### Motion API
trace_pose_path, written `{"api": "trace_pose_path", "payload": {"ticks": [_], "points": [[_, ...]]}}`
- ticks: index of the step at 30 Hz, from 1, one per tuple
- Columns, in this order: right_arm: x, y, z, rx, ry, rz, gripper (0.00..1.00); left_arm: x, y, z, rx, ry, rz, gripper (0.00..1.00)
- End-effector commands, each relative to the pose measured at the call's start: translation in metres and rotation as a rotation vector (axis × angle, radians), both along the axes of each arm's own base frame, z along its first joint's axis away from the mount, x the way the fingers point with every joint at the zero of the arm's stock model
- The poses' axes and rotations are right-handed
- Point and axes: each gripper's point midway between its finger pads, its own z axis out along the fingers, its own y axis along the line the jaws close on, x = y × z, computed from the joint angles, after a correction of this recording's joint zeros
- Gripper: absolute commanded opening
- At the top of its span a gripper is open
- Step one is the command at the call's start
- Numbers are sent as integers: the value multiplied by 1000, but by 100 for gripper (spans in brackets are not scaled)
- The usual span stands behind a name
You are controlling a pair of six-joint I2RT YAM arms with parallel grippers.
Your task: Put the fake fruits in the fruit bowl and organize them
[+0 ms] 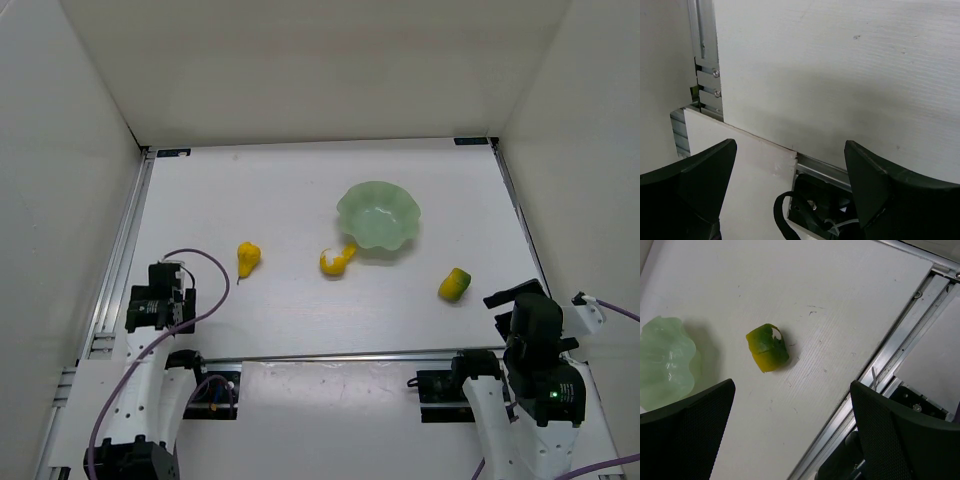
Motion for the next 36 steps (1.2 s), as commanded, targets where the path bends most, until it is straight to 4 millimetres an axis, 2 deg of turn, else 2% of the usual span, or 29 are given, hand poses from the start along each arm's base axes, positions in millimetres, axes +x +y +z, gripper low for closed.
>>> {"api": "trace_pose_path", "payload": {"ticks": [1, 2, 5, 6, 7, 8, 9, 10, 11, 12, 13, 14, 15, 16, 18, 20, 22, 23, 24, 27, 28, 30, 31, 32, 33, 34, 35, 36], "points": [[0, -3, 2, -6, -8, -17, 100, 12, -3, 19, 2, -47, -45, 100], [2, -3, 2, -12, -2, -12, 100, 21, -10, 35, -30, -65, -103, 100], [10, 2, 2, -9, 16, 22, 100, 43, -33, 61, -134, -67, -251, 100], [11, 4, 0, -12, 36, 40, 100, 62, -53, 86, -213, -129, -336, 100], [15, 5, 1, -22, 45, 65, 100, 67, -63, 92, -253, -107, -379, 100], [20, 8, -1, -24, 74, 89, 100, 80, -72, 88, -292, -51, -407, 100], [27, 14, 1, -14, 66, 126, 100, 92, -89, 102, -317, -57, -460, 100], [33, 17, 0, -31, 90, 167, 100, 100, -98, 101, -323, -30, -495, 100], [37, 19, 1, -36, 94, 194, 100, 110, -107, 90, -331, 45, -507, 100], [43, 23, 3, -38, 84, 223, 100, 118, -116, 87, -323, 68, -539, 100], [53, 31, 6, -25, 67, 268, 100, 126, -135, 91, -321, 81, -608, 100], [57, 32, 10, -28, 64, 282, 100, 132, -144, 78, -324, 147, -624, 100], [59, 32, 8, -27, 81, 282, 100, 142, -155, 75, -322, 144, -658, 100], [63, 32, 8, -25, 102, 283, 100, 150, -161, 74, -321, 142, -669, 100], [65, 33, 10, -15, 117, 277, 100, 161, -167, 54, -323, 196, -669, 100], [67, 31, 10, -20, 130, 268, 100, 168, -184, 44, -363, 214, -695, 100], [70, 29, 10, -24, 147, 261, 100, 178, -192, 25, -368, 250, -685, 100], [72, 29, 12, -33, 139, 267, 100, 191, -194, 22, -361, 218, -666, 100], [73, 29, 10, -32, 151, 268, 100, 195, -192, 6, -346, 246, -639, 100], [81, 31, 15, -42, 148, 288, 100, 224, -188, 1, -282, 194, -570, 100], [85, 31, 14, -41, 154, 289, 100, 229, -187, -9, -270, 210, -563, 100], [90, 32, 12, -42, 171, 303, 100, 238, -191, -12, -270, 205, -563, 100], [92, 32, 12, -42, 169, 303, 100, 238, -193, -23, -280, 233, -563, 100], [95, 32, 13, -43, 159, 302, 100, 240, -197, -25, -295, 239, -580, 100], [97, 32, 9, -40, 184, 303, 100, 239, -198, -29, -303, 250, -581, 98], [98, 31, 7, -45, 195, 296, 100, 235, -199, -33, -310, 273, -590, 90], [102, 31, 6, -44, 198, 296, 100, 231, -200, -36, -322, 287, -592, 71], [104, 31, 6, -44, 198, 296, 100, 231, -199, -36, -318, 289, -601, 63]]}}
